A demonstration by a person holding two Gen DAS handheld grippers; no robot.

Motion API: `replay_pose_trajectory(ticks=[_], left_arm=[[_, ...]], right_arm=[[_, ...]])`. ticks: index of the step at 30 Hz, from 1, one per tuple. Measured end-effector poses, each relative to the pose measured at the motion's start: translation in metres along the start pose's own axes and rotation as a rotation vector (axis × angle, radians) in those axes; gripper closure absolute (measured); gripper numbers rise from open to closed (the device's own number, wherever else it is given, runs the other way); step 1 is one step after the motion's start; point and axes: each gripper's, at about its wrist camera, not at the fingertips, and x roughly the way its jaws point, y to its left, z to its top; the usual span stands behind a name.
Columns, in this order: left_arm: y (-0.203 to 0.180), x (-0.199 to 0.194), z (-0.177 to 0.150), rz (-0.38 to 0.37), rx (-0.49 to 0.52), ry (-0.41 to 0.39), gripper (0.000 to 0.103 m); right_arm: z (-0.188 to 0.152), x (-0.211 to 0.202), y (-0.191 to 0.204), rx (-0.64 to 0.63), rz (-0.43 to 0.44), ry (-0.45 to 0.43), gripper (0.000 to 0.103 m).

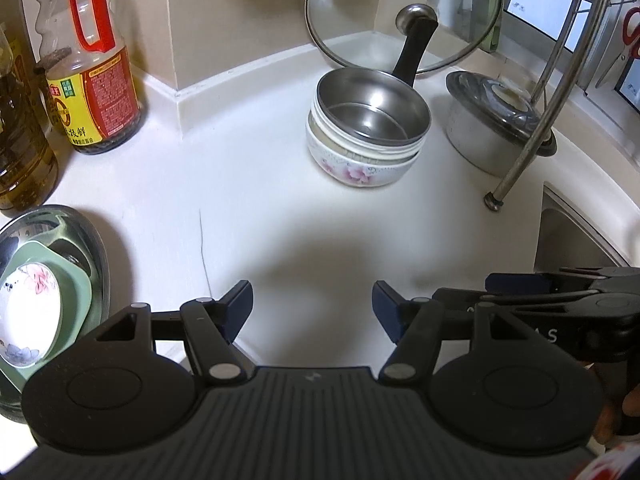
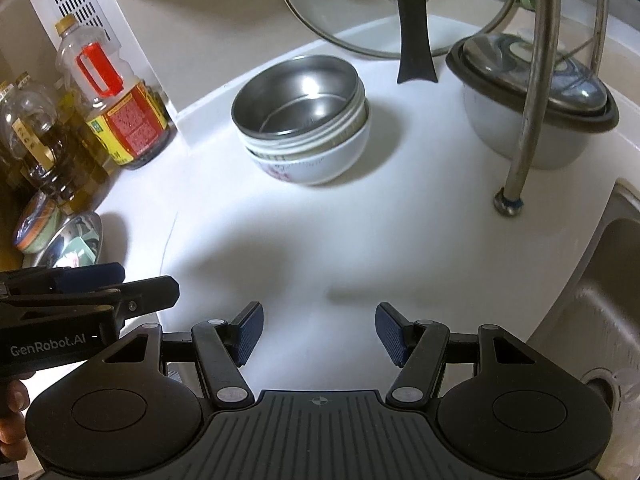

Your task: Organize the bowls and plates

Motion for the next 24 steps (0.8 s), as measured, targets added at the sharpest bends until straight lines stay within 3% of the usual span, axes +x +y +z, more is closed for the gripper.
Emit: replay_pose_trajectory(ticks=[12, 24], left_arm=[[0.000, 0.003, -0.001, 0.003, -0.006, 0.013, 0.039], [0.001, 0.004, 0.021, 0.007, -0.001, -0.022, 0.039]], right_arm=[[0.000, 0.005, -0.001, 0.007, -0.008, 0.015, 0.041], [0.023, 0.004, -0.004, 0.005, -0.034, -0.030, 0.041]])
